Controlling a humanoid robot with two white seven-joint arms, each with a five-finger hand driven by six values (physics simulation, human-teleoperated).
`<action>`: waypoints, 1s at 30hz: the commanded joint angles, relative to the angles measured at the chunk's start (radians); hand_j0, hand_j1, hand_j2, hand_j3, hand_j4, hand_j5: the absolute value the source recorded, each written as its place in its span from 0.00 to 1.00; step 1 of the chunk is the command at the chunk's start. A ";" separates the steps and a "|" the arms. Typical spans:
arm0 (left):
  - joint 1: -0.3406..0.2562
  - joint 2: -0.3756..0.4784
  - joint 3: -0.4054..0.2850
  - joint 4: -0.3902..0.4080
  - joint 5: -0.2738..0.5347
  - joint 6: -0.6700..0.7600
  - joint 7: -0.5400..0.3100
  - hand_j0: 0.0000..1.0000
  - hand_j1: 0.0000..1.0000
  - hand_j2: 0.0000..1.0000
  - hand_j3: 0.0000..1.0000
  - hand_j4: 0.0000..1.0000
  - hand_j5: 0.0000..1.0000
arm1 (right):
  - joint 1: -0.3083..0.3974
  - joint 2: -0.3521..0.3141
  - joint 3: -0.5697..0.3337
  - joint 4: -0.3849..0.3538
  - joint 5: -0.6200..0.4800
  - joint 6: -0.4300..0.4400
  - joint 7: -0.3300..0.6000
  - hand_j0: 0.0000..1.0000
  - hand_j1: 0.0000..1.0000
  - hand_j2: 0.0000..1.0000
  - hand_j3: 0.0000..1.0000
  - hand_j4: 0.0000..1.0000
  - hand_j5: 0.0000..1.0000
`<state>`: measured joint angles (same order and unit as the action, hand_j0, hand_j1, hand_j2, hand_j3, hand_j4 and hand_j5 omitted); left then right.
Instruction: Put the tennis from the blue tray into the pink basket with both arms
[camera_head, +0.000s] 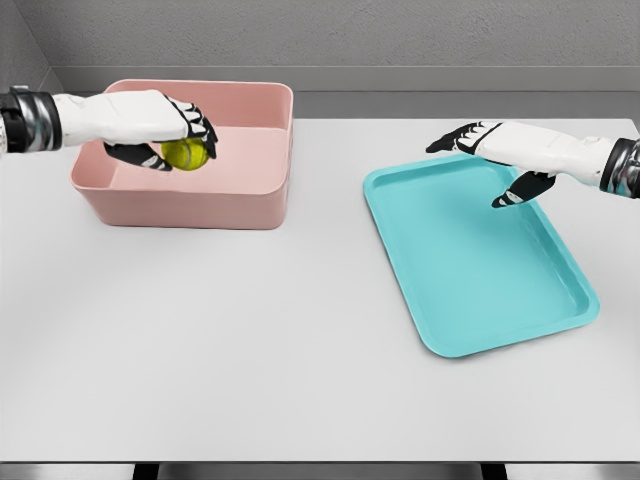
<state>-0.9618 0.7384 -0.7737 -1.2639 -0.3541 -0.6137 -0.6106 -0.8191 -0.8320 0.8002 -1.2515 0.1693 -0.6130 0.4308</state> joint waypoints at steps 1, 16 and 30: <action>-0.003 -0.031 0.002 0.060 0.004 0.003 0.000 0.58 0.58 0.58 0.58 0.58 0.58 | 0.000 -0.001 -0.001 0.000 -0.007 0.002 -0.001 1.00 1.00 1.00 1.00 1.00 1.00; -0.041 -0.129 0.021 0.230 0.001 0.003 0.000 0.70 0.70 0.70 0.70 0.70 0.70 | 0.000 -0.001 -0.001 0.000 -0.007 0.002 0.000 1.00 1.00 1.00 1.00 1.00 1.00; -0.034 -0.090 0.044 0.173 0.020 0.003 0.000 1.00 1.00 1.00 1.00 1.00 1.00 | 0.000 -0.001 -0.001 0.000 -0.007 0.002 0.000 1.00 1.00 1.00 1.00 1.00 1.00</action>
<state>-0.9894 0.6393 -0.7326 -1.0722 -0.3505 -0.6141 -0.6114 -0.8191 -0.8320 0.8002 -1.2515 0.1693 -0.6130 0.4315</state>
